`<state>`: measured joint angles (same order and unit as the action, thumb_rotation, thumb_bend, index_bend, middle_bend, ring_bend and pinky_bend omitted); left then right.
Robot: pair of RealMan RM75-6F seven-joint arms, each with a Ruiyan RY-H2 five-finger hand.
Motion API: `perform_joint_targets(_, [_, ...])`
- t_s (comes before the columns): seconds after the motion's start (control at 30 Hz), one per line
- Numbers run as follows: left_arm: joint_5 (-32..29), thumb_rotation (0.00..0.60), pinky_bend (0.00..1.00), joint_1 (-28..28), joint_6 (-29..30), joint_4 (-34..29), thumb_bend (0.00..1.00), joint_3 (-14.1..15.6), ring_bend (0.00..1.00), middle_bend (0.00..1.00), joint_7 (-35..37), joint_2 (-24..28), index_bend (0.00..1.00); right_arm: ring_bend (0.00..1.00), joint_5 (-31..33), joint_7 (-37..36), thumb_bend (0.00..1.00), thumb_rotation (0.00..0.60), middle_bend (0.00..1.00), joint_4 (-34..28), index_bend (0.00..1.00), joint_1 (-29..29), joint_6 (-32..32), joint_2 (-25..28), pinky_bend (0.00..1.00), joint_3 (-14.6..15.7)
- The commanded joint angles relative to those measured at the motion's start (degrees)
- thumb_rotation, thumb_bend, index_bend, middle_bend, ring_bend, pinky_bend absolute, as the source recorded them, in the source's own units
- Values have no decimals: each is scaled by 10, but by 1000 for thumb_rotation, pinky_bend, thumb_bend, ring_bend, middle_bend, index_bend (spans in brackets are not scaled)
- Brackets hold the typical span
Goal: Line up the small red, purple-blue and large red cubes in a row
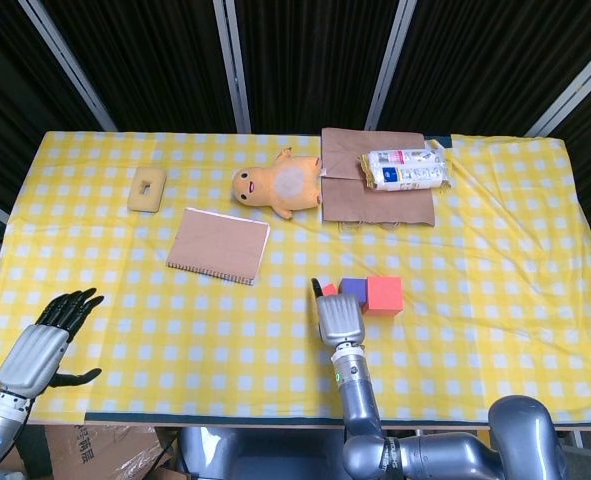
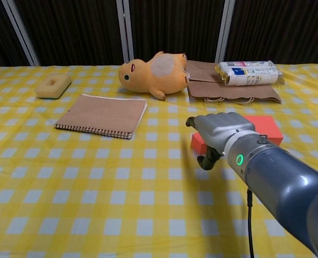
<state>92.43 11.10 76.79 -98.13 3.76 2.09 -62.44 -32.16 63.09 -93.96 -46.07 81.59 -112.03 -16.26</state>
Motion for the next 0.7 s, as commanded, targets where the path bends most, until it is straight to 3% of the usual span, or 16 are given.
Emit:
perform_joint_targets(0.03, [0, 600, 0, 0, -1, 0, 0, 0, 0, 0, 0, 0, 0, 1000, 11, 10, 521, 600, 1000, -3, 106, -3, 5, -1, 1000, -3])
perform_joint_targets(0.37, [0, 600, 0, 1, -2, -1, 0, 1, 0, 0, 0, 1, 0, 1000, 4, -5, 523, 600, 1000, -24, 121, 3, 4, 4, 1000, 1])
perform_joint_targets(0.7, [1, 600, 0, -1, 1, 0, 0, 1, 0, 0, -1, 0, 0, 1000, 5, -12, 522, 600, 1000, -57, 121, 8, -9, 6, 1000, 24])
